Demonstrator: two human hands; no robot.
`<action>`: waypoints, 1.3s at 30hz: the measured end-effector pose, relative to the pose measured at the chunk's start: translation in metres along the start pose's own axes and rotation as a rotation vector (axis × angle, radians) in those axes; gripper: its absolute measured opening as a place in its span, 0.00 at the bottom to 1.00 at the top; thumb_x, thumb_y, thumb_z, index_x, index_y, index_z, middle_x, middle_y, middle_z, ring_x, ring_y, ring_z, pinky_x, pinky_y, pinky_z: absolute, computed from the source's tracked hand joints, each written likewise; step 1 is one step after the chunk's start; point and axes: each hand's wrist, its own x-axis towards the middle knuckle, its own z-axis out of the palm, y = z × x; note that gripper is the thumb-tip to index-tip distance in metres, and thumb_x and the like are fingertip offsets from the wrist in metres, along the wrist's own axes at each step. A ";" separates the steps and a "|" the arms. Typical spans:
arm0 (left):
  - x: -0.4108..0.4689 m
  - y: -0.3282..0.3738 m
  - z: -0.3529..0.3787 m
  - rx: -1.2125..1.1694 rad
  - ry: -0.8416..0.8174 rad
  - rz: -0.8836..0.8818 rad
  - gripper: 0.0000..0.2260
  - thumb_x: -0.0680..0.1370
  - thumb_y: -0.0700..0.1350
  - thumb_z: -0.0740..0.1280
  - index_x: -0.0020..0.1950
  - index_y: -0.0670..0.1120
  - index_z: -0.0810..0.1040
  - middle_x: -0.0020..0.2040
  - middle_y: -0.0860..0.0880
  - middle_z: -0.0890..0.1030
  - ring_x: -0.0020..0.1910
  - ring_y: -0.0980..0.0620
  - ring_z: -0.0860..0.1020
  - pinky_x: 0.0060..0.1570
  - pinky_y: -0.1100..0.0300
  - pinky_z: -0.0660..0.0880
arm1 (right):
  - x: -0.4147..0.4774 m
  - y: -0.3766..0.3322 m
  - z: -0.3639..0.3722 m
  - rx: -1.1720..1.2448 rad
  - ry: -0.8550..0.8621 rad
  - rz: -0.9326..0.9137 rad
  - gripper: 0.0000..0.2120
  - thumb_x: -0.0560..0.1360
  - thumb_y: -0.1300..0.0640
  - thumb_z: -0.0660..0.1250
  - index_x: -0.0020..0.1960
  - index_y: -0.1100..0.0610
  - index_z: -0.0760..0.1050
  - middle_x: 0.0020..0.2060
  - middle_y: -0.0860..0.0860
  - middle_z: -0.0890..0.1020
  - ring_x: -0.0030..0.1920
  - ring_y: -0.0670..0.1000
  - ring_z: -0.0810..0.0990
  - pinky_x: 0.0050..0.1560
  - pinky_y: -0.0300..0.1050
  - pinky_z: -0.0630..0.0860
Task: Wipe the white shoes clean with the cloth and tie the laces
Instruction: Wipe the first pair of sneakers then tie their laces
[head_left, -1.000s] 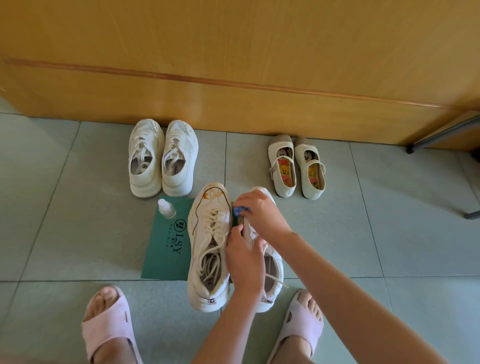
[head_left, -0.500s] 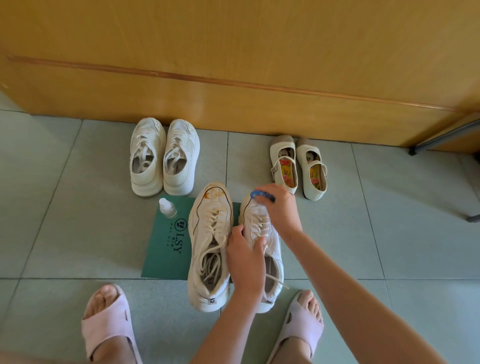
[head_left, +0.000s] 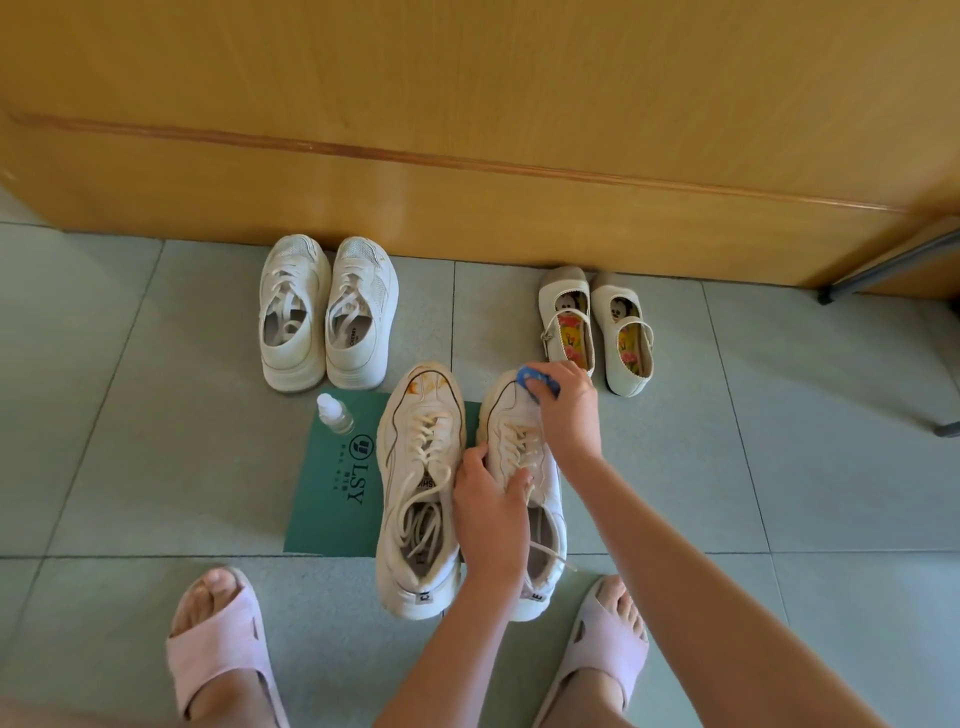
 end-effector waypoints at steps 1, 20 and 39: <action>0.000 0.000 0.000 -0.003 -0.002 -0.001 0.23 0.73 0.50 0.71 0.65 0.45 0.71 0.59 0.49 0.78 0.59 0.50 0.75 0.59 0.52 0.74 | -0.001 -0.001 0.001 0.038 0.015 0.059 0.09 0.76 0.62 0.66 0.55 0.59 0.80 0.48 0.51 0.79 0.50 0.49 0.75 0.54 0.44 0.74; -0.003 0.003 -0.003 0.014 0.001 0.027 0.20 0.73 0.48 0.71 0.62 0.43 0.72 0.56 0.48 0.78 0.56 0.51 0.75 0.52 0.64 0.69 | -0.003 -0.009 -0.020 0.230 0.047 0.219 0.10 0.75 0.60 0.68 0.56 0.57 0.80 0.42 0.49 0.81 0.42 0.46 0.78 0.44 0.35 0.74; -0.003 0.004 -0.003 0.044 0.010 0.033 0.22 0.75 0.47 0.70 0.66 0.42 0.70 0.61 0.45 0.76 0.62 0.49 0.73 0.56 0.64 0.67 | -0.055 0.018 -0.012 0.155 0.149 0.426 0.07 0.77 0.58 0.66 0.41 0.57 0.79 0.31 0.53 0.78 0.32 0.48 0.72 0.30 0.35 0.68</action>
